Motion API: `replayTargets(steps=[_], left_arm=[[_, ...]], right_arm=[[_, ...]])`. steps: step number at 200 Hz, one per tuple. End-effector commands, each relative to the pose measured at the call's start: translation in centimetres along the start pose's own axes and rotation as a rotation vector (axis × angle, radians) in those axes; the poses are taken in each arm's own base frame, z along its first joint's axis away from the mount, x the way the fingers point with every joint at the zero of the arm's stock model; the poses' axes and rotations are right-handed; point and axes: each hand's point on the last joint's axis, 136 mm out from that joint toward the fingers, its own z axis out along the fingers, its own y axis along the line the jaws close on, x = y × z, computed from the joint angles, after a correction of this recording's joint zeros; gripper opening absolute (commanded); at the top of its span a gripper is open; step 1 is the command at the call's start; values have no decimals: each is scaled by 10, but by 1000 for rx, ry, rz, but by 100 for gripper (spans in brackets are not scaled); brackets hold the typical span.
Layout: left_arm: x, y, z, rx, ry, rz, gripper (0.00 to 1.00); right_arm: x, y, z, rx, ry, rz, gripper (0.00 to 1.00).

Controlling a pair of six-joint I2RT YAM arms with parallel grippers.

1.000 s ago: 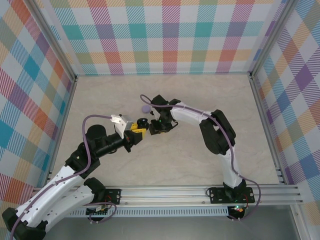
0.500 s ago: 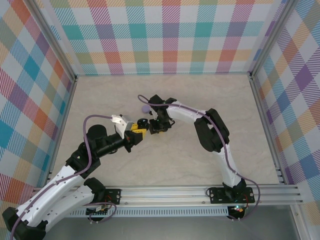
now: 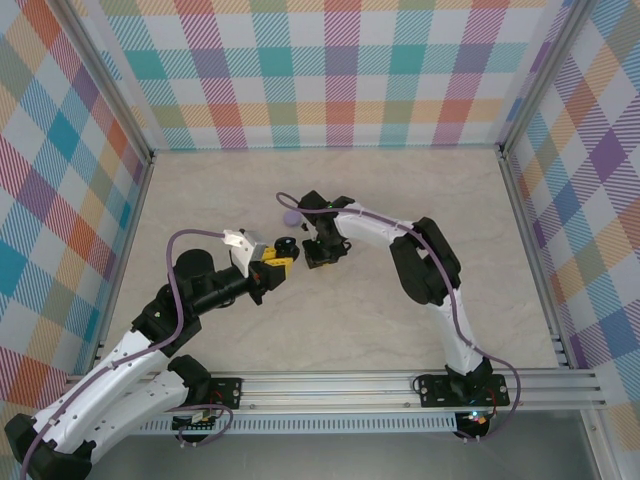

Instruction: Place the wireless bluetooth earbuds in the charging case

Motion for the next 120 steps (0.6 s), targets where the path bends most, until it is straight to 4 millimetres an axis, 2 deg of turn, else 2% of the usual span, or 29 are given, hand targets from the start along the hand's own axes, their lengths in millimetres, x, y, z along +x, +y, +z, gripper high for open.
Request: replayTargets(steps=[1,85,120], left_arm=[[0,-1,2,4,-5,-15,0],[0,-1,3,2,-3,-25,0],[2,0,7,6,-1,-37,0]], right_arm=[[22,-37,-1,113,70,-2,24],[55,-71,-11,135,146,-45,24],[54,-77,-17,135,139,-35,29]])
